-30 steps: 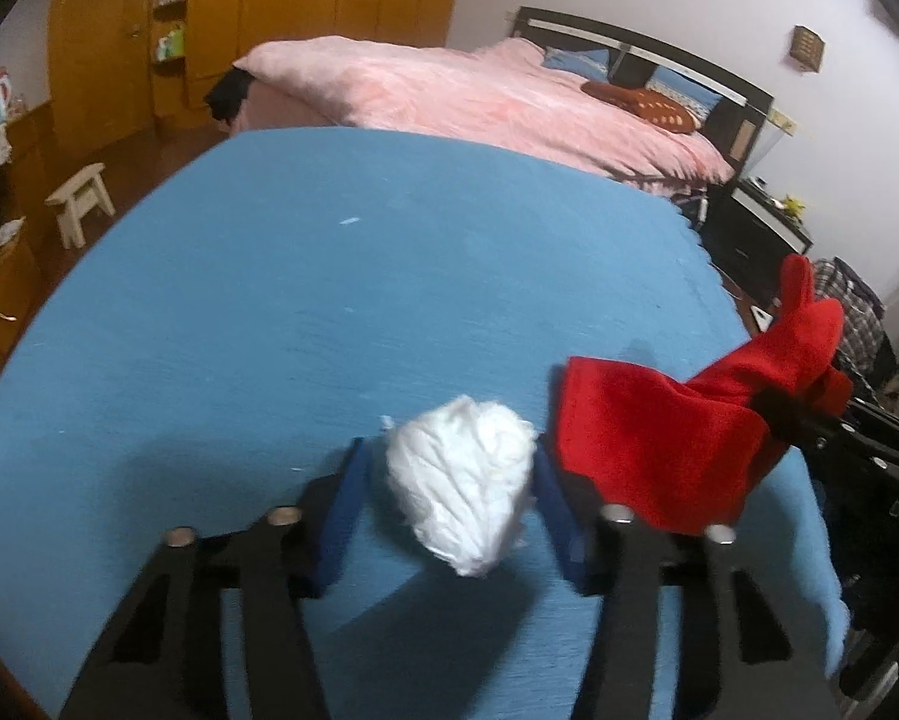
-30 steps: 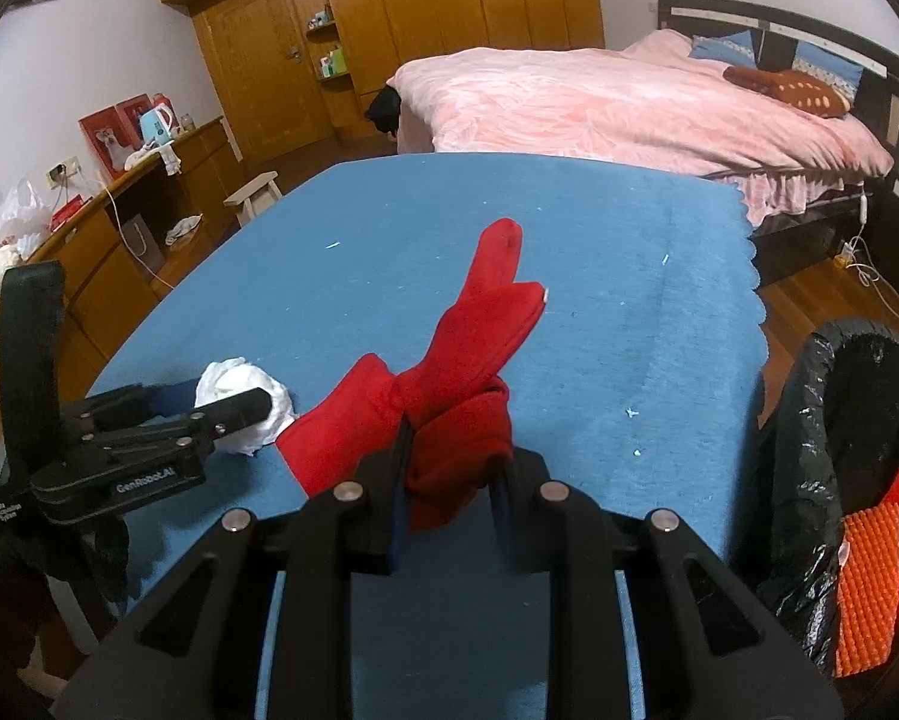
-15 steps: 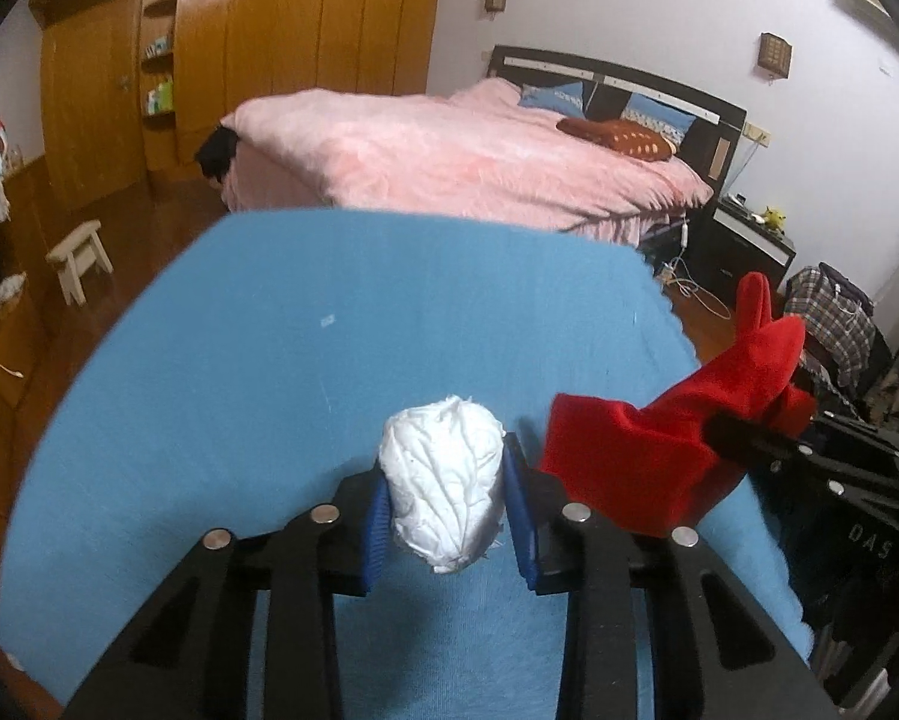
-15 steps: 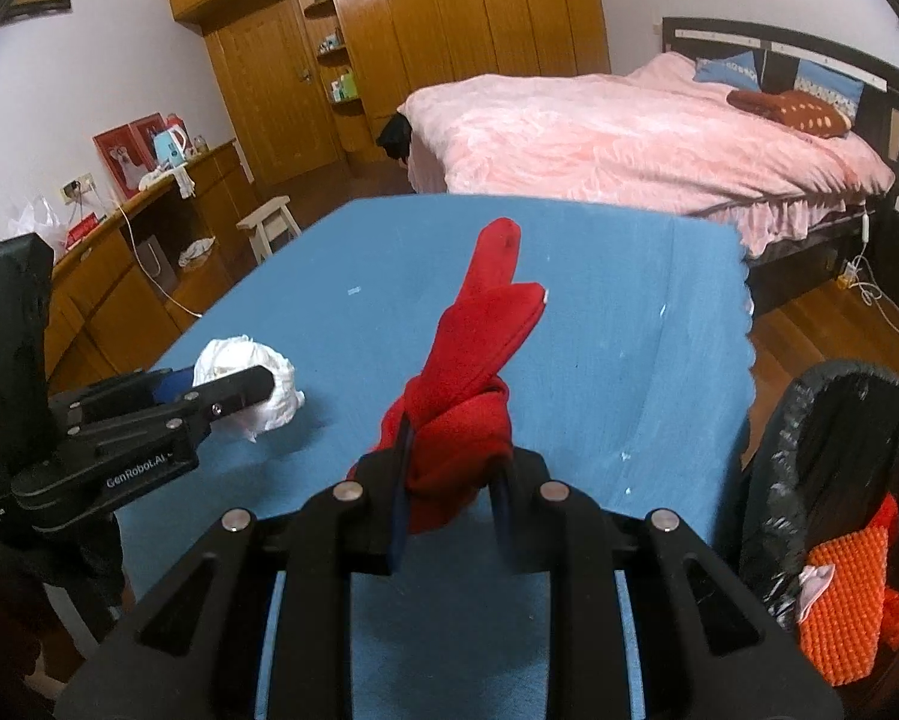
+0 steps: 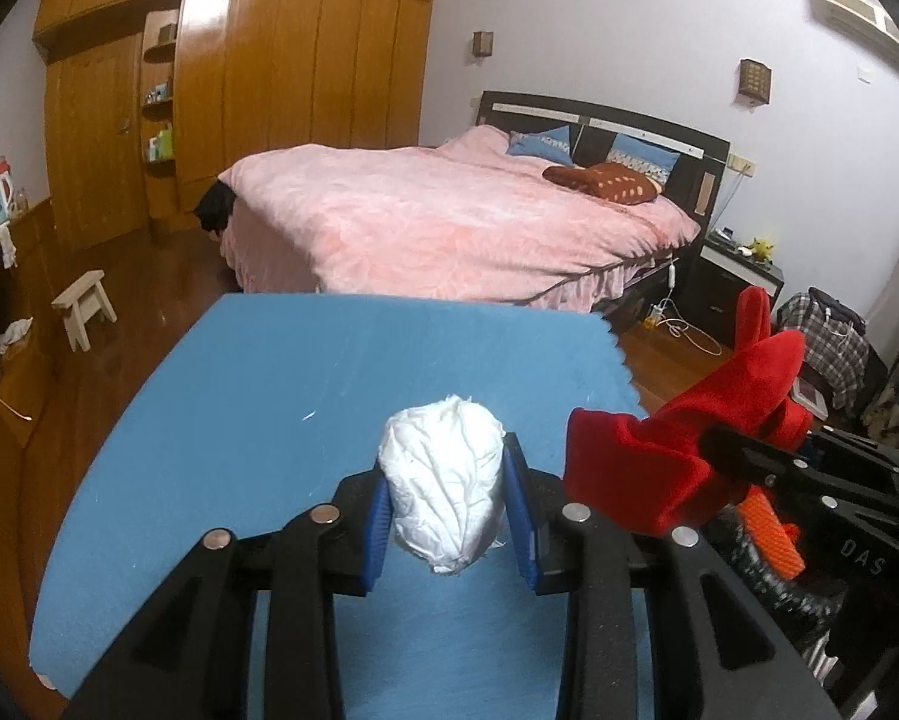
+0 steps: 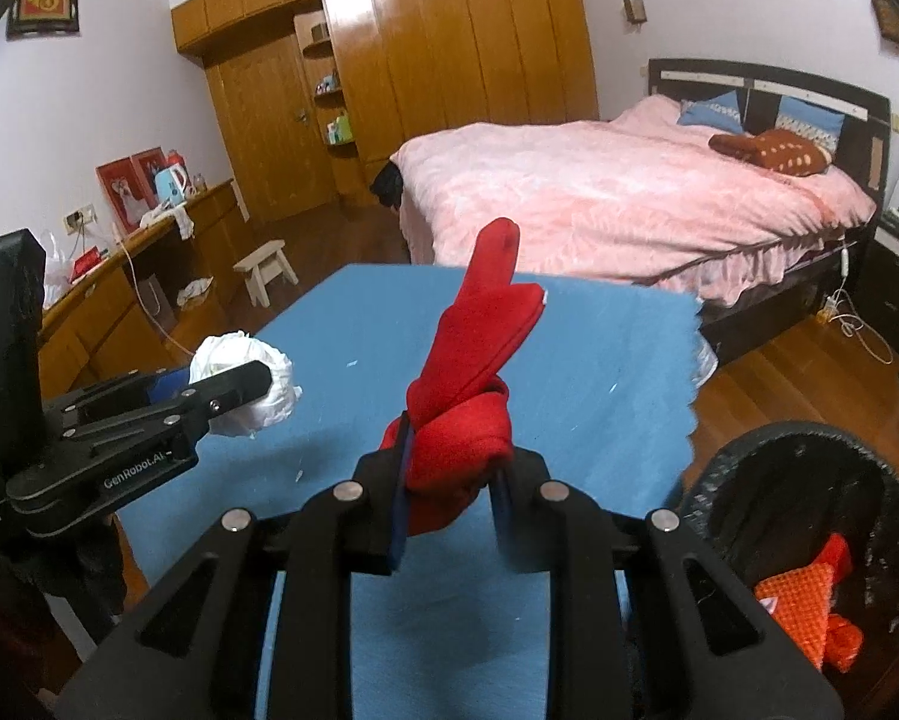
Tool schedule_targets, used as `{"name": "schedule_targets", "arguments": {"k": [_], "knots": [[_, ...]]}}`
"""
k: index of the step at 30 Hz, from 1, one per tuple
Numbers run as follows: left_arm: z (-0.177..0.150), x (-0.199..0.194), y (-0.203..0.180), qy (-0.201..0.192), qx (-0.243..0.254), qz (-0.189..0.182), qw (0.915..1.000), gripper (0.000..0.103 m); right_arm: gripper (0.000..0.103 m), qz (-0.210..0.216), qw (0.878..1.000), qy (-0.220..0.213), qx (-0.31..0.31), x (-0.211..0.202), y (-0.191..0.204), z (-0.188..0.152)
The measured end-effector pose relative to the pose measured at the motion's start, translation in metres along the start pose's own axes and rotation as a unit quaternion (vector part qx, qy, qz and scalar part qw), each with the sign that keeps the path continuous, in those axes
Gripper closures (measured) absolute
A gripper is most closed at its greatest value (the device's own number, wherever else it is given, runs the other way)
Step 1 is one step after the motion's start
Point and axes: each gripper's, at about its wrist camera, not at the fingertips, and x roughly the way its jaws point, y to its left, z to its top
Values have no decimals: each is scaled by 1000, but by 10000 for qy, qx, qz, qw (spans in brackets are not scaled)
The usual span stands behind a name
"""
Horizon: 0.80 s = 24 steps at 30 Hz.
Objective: Collect trash
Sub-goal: 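Carry the tissue and red cloth over the black bin and open both tools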
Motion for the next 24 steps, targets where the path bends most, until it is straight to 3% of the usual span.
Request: {"name": "schedule_targets", "arguments": {"k": [13, 24], "knots": [[22, -15, -55, -214, 186, -313, 9991, 70, 81, -285, 9987, -413, 76, -58, -29, 14], [35, -22, -117, -362, 489, -726, 9955, 70, 81, -761, 9935, -774, 342, -111, -78, 11]]}}
